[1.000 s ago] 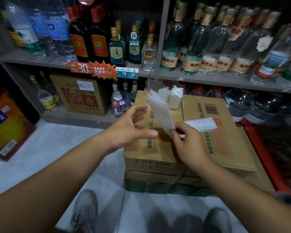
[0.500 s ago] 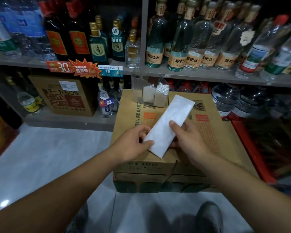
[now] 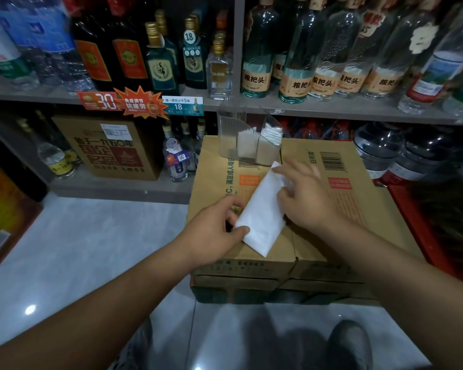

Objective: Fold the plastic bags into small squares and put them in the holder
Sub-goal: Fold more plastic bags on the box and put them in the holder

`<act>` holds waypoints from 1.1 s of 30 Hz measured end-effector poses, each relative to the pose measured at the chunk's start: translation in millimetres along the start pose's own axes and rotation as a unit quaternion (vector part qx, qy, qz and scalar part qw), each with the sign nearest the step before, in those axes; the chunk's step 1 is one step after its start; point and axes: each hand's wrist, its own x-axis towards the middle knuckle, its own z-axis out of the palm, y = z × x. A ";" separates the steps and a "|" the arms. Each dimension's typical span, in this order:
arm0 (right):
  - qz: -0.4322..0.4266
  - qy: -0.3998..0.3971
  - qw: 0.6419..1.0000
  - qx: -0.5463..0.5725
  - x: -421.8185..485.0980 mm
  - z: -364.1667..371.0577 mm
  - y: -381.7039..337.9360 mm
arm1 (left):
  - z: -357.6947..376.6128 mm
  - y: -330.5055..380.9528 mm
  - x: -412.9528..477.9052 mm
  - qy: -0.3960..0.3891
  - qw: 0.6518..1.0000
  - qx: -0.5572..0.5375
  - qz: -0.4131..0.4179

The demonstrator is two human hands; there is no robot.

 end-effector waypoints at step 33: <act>-0.023 -0.220 0.955 -0.198 -19.3 -0.5 34.1 | 26.2 -2.7 0.5 -0.123 0.908 0.398 0.042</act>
